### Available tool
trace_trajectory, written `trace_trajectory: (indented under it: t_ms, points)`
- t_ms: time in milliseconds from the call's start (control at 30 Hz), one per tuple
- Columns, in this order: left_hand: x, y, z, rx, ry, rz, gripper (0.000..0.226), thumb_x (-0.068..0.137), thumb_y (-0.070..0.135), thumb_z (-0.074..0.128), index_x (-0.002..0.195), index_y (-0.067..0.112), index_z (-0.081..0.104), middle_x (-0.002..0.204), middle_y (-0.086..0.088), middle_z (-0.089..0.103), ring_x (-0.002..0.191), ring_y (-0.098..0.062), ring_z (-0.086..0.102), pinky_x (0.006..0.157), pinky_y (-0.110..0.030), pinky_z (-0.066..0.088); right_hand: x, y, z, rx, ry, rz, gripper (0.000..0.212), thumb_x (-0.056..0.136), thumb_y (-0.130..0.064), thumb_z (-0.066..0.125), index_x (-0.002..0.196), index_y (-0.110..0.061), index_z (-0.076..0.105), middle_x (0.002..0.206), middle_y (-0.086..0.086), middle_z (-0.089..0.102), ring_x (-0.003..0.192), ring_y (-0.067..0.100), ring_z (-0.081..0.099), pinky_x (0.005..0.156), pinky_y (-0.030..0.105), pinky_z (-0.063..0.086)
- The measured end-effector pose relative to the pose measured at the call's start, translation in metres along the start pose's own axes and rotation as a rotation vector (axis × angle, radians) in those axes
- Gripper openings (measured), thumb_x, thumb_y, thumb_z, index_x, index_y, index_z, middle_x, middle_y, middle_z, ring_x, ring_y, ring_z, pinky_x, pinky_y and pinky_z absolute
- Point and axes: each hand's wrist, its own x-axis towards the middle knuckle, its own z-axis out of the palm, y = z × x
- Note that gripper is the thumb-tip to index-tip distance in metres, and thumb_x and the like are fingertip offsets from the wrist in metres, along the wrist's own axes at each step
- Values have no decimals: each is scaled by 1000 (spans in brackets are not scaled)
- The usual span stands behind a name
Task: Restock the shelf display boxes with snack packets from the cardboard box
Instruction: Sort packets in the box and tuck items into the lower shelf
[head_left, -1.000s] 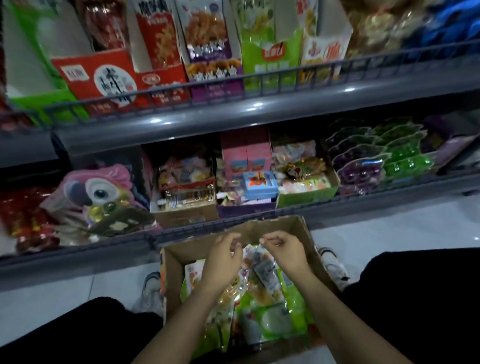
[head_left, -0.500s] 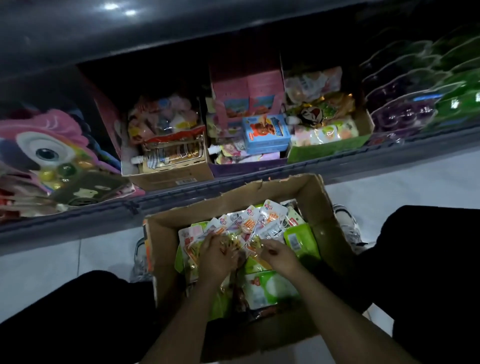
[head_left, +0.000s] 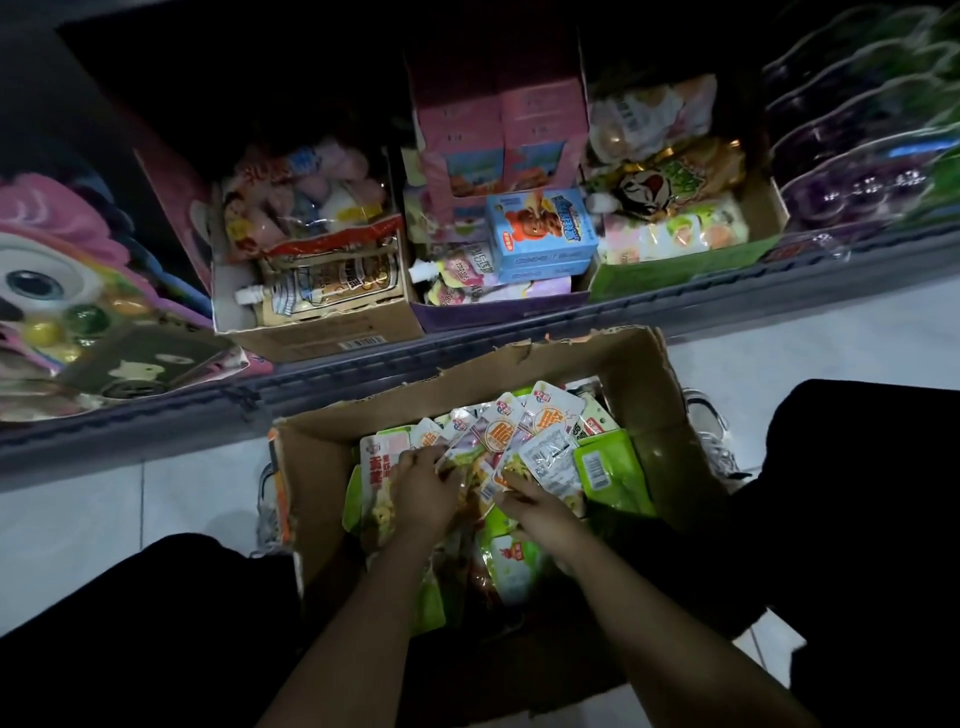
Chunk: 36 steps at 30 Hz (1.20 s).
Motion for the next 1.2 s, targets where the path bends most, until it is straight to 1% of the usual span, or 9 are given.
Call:
trace_trajectory:
  t_ms: [133, 233, 400, 567, 667, 800, 1033, 1133, 1200]
  points:
    - [-5, 7, 1, -190, -58, -63, 10, 87, 14, 63, 79, 13, 57, 84, -4, 61, 83, -22, 57, 68, -25, 36, -2, -2, 1, 95, 22, 7, 49, 91, -32, 59, 137, -23, 45, 140, 5, 46, 123, 22, 48, 96, 37, 48]
    - [-11, 9, -6, -358, -136, -125, 10, 82, 9, 68, 81, 18, 65, 90, -3, 68, 88, -24, 64, 79, -31, 49, -6, -7, 1, 119, 38, 20, 37, 92, -30, 58, 126, -17, 52, 121, 6, 58, 107, 22, 58, 89, 34, 50]
    - [-31, 24, -36, -488, -243, -160, 7, 83, 7, 68, 88, 10, 66, 78, 0, 65, 67, -11, 57, 51, -12, 42, -23, -26, 6, 194, 66, -66, 31, 88, -28, 63, 113, -9, 63, 105, 11, 66, 88, 24, 63, 70, 29, 52]
    - [-50, 50, -79, -545, -340, -74, 5, 82, 14, 70, 86, 13, 67, 83, -5, 69, 76, -20, 60, 69, -27, 44, -63, -73, -3, 85, 126, -273, 10, 87, -19, 65, 92, -10, 67, 86, 9, 65, 78, 18, 58, 73, 26, 46]
    - [-70, 79, -115, -602, -337, 32, 4, 85, 15, 66, 86, 12, 64, 80, -3, 69, 67, -13, 61, 62, -22, 47, -100, -109, -17, -3, 87, -417, 9, 86, -15, 67, 91, -8, 68, 79, 2, 66, 68, 8, 59, 59, 13, 46]
    - [-92, 121, -162, -583, -241, 176, 16, 80, 30, 72, 80, 15, 68, 80, -2, 69, 67, -14, 58, 62, -25, 42, -153, -161, -36, -208, 29, -565, 7, 84, -18, 69, 78, -16, 67, 78, -1, 68, 64, 1, 60, 62, 12, 46]
    - [-155, 225, -254, -669, -29, 453, 9, 82, 15, 69, 90, 15, 72, 91, -1, 74, 85, -15, 69, 80, -29, 53, -263, -254, -64, -569, 80, -833, 16, 84, -27, 68, 72, -18, 66, 83, 3, 72, 81, 17, 68, 74, 30, 51]
    - [-173, 261, -284, -637, -17, 487, 5, 81, 17, 71, 85, 14, 71, 85, -1, 74, 74, -16, 68, 65, -26, 52, -302, -284, -77, -635, 132, -924, 18, 86, -27, 67, 78, -11, 67, 72, 0, 71, 63, 7, 61, 55, 19, 45]
    - [-179, 282, -297, -629, -46, 488, 3, 80, 16, 71, 80, 14, 69, 77, 0, 73, 64, -13, 64, 50, -20, 47, -315, -299, -88, -654, 173, -982, 19, 85, -29, 68, 82, -11, 69, 74, -1, 72, 70, 11, 68, 65, 27, 52]
